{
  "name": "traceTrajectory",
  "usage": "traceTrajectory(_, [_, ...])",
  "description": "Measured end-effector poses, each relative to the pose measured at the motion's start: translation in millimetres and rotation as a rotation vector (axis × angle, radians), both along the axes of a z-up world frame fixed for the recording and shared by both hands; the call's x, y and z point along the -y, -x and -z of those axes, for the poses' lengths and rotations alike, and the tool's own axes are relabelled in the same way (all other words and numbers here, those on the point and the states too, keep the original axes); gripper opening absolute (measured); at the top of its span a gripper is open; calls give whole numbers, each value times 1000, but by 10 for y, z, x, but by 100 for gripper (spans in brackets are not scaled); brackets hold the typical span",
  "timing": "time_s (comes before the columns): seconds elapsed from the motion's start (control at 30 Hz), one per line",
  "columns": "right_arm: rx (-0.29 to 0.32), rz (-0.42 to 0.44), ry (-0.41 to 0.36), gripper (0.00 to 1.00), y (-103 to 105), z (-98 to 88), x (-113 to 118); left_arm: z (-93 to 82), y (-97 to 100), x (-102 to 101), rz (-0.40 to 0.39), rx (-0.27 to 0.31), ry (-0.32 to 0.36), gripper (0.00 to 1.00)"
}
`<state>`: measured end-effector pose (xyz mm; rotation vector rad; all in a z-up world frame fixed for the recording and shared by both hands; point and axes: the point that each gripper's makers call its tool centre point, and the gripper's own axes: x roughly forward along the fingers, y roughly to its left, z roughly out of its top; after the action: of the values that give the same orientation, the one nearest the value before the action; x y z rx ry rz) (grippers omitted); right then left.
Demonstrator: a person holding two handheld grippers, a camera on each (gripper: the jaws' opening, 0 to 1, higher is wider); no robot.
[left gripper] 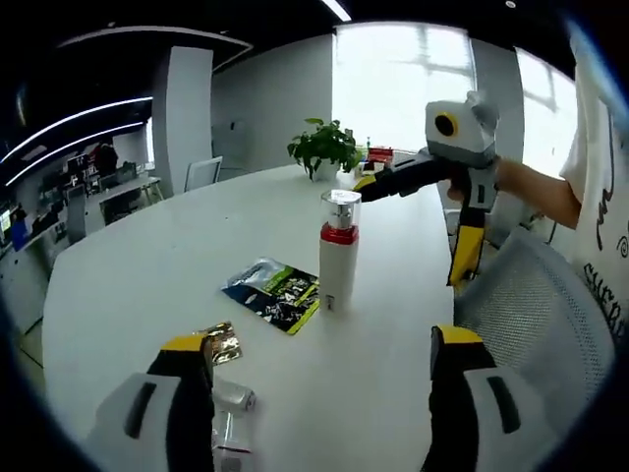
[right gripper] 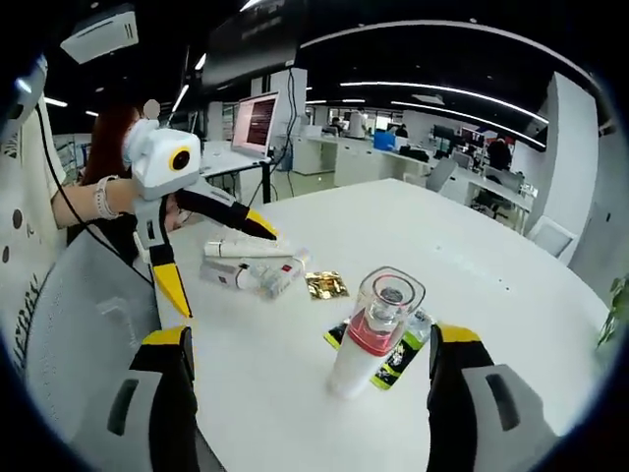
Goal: Arrange the skincare products in the storage area until every visible bottle or jar stands upright without overlapping.
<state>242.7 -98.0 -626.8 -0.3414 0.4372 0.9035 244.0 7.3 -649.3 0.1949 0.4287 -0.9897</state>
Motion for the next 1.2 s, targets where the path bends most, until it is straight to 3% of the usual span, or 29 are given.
traceTrajectory(0.43, [-28,39,27,99,63,44,-36,-90,92,-425,-126,-8,7,96])
traceTrajectory(0.57, [-33,46,-5,99,92,-2,-82,-133,145,-494,-144,13,24,97])
traceTrajectory(0.8, [-33,58,7,99,114,32,-99,-134,232,-585,-173,-3,27,99])
traceTrajectory(1.2, [-65,109,-27,100,158,69,-77,-124,216,-726,-193,-19,34,99])
